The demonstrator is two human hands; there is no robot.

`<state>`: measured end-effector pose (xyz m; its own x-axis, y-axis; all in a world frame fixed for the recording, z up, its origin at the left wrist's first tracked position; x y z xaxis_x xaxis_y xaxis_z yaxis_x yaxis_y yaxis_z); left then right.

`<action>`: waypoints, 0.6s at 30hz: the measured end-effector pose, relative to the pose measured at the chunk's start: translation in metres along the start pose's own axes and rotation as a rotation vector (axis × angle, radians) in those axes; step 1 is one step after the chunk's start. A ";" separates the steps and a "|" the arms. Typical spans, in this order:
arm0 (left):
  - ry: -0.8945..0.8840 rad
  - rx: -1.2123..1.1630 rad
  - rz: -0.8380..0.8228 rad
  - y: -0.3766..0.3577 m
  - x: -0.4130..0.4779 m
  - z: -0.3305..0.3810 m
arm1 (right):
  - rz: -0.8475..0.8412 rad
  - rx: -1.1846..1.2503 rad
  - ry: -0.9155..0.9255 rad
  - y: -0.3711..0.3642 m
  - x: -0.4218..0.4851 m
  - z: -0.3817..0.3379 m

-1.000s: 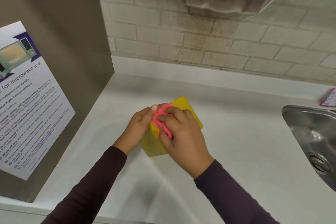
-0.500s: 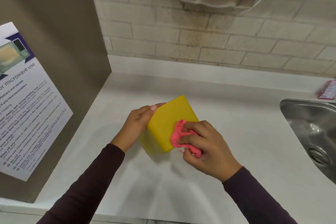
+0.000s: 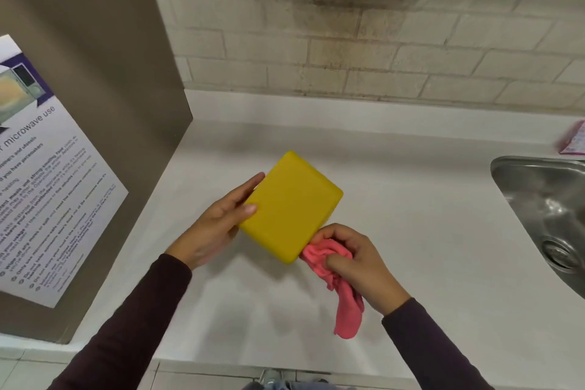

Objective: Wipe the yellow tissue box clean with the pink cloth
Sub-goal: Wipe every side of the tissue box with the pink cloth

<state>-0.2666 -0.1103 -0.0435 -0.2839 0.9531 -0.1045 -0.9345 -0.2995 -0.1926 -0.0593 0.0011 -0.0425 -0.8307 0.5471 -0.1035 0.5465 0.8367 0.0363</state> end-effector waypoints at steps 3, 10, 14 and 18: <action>0.143 0.030 -0.122 0.021 -0.015 -0.003 | -0.115 -0.028 -0.046 -0.013 -0.001 0.006; 0.232 0.146 0.037 0.022 -0.024 0.008 | -0.258 -0.094 -0.124 -0.048 -0.001 0.027; 0.242 0.273 0.341 0.015 -0.019 -0.007 | -0.305 -0.156 -0.160 -0.061 0.002 0.036; 0.161 0.095 0.511 0.012 -0.022 -0.025 | -0.335 -0.140 -0.146 -0.058 -0.004 0.039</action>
<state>-0.2657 -0.1361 -0.0677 -0.6773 0.6667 -0.3111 -0.7038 -0.7103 0.0101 -0.0836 -0.0505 -0.0825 -0.9312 0.2417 -0.2730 0.2193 0.9694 0.1105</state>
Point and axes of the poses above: each hand's wrist, its own x-axis towards the middle knuckle, its own y-axis out of the back of the hand, z = x × y, the point moved 2 cm from there along x, towards the middle knuckle, and after that the axes turned 2 degrees about -x, right-handed, at the moved point
